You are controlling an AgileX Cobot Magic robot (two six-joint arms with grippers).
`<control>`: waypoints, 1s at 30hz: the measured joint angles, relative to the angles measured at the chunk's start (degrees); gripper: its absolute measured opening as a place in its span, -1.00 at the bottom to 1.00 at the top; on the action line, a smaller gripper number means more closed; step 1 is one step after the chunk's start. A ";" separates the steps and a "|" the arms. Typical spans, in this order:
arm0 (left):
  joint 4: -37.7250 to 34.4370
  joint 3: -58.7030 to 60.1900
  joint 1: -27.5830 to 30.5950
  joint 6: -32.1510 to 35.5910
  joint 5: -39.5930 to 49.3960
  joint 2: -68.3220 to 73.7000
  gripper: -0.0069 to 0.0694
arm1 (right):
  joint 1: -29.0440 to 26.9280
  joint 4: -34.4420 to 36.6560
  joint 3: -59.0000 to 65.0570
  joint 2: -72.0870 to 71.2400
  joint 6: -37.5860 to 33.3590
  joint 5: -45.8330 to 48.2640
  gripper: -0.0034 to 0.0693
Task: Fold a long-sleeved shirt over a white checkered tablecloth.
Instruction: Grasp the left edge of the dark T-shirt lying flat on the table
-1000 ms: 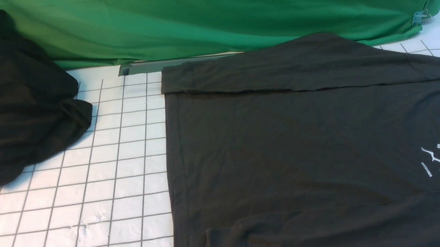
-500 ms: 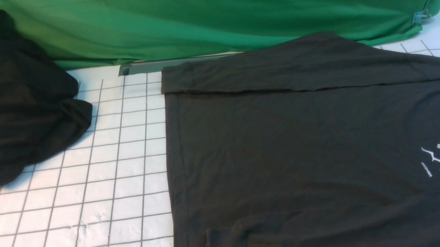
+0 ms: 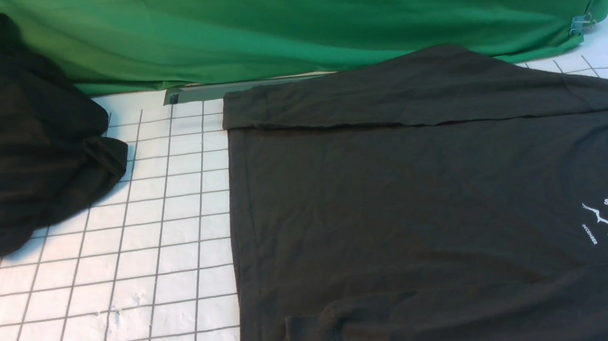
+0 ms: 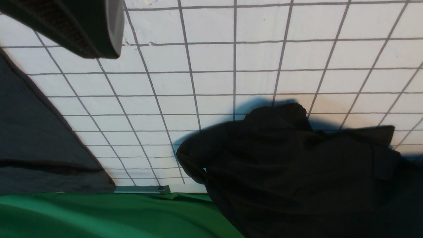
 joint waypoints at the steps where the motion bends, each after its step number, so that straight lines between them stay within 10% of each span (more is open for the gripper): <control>1: -1.24 0.00 0.00 0.00 0.00 0.00 -0.81 | 0.00 0.00 0.00 0.00 0.15 -0.73 -0.23; 4: -7.89 0.00 0.00 -3.39 0.00 0.00 -0.81 | 0.00 1.49 0.00 0.00 5.73 -2.31 -0.23; 10: -44.30 0.00 0.00 -15.24 -0.46 0.00 -0.81 | 0.00 12.00 0.00 0.00 40.20 -3.82 -0.23; 14: -51.30 0.00 0.00 -16.29 -0.58 0.00 -0.81 | 0.00 12.98 0.00 0.00 49.62 -3.82 -0.23; 24: -50.24 -0.54 0.00 -16.49 -7.36 0.00 -0.81 | 0.53 15.86 -0.34 0.00 51.53 -9.44 -0.40; 30: -38.34 -16.78 0.00 -13.06 -4.76 4.66 -0.81 | 5.07 16.14 -12.69 1.51 33.91 -12.49 -0.84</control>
